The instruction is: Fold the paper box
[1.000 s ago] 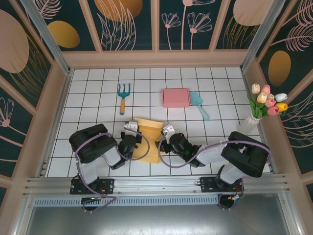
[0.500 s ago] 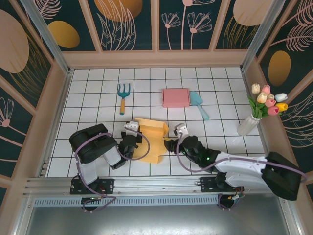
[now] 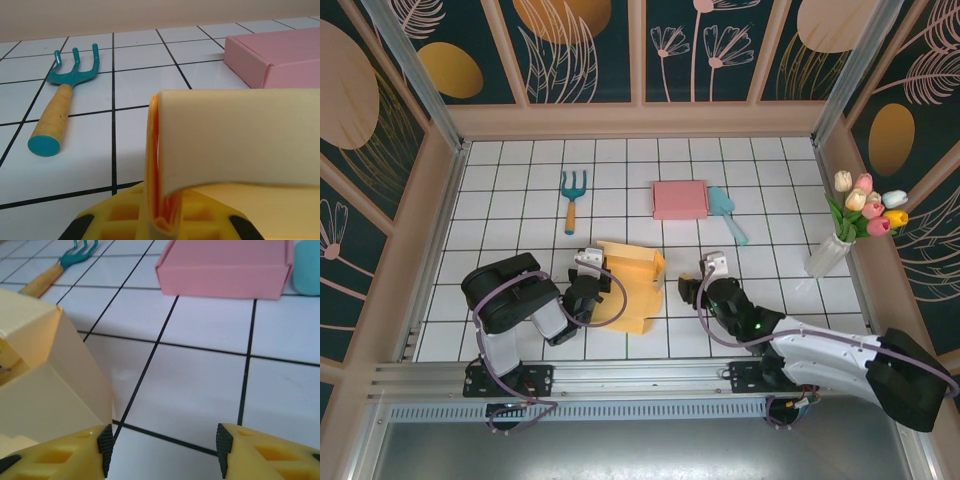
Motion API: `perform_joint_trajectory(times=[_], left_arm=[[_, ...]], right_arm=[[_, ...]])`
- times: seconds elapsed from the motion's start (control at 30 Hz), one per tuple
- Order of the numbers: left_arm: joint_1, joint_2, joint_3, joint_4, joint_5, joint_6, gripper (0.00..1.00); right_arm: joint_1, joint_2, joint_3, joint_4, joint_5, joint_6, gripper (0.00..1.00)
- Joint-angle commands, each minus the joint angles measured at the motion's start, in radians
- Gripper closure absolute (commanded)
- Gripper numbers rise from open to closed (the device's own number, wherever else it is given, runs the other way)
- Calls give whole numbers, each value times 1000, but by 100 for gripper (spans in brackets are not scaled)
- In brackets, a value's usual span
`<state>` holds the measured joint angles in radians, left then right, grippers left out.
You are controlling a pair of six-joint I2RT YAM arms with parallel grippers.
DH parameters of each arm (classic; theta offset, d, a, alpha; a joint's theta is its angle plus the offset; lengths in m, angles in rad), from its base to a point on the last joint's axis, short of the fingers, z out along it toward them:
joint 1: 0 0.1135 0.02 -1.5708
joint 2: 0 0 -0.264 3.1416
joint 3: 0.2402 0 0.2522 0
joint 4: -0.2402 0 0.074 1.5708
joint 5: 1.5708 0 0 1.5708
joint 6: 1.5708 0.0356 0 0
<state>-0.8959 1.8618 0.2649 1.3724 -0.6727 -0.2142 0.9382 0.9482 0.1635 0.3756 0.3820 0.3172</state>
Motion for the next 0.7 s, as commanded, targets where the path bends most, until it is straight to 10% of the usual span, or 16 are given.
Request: perform_joint_trajectory(times=[0.0,0.67], left_arm=[[-8,20,-4,-57,40,3,100],[-8,21,-4,-55,57,9,100]], right_arm=[[-7,49,-5,139,-82,-39,41],[-3,425,138,377,-290,-241,45]])
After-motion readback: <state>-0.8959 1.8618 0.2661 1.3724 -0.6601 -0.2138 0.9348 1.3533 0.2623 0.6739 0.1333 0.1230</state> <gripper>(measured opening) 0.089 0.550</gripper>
